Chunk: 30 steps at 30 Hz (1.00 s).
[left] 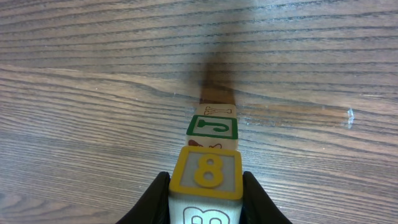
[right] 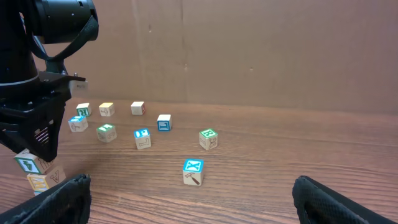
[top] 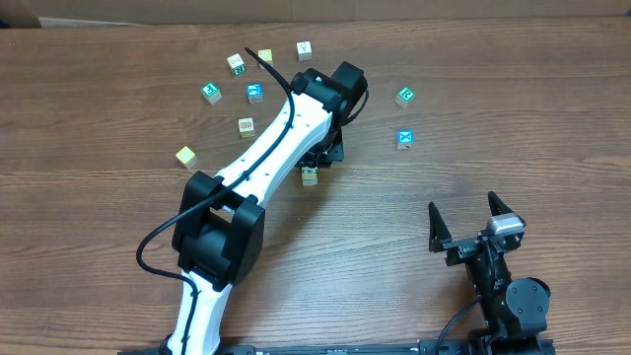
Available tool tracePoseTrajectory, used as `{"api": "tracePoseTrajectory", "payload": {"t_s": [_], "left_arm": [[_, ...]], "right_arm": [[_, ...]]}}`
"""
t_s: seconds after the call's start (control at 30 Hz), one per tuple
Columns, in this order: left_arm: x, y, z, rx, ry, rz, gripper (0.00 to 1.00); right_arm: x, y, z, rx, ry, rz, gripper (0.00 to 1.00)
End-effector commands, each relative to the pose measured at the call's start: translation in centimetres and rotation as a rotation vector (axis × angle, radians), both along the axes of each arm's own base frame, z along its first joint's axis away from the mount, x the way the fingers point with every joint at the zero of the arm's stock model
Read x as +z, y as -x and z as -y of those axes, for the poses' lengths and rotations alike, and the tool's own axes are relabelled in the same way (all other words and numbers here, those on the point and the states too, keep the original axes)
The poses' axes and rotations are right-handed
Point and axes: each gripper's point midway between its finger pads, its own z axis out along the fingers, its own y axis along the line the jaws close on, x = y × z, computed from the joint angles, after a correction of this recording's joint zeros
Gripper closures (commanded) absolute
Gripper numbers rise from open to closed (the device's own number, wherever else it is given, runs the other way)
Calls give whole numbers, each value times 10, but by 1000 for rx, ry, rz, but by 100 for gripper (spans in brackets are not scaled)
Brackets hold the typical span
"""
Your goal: Form a tower
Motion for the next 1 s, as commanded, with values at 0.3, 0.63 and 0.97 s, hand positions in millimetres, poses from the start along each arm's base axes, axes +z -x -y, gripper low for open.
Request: {"api": "tracePoseTrajectory", "payload": {"t_s": [0.3, 0.63, 0.97], "left_arm": [[4, -5, 0, 19, -9, 28, 96], [-1, -3, -2, 22, -19, 18, 96], [-3, 0, -4, 22, -24, 9, 94]], "right_arm": [[-2, 0, -1, 1, 1, 3, 0], [-2, 0, -1, 1, 1, 2, 0], [-2, 0, -1, 1, 1, 2, 0]]}}
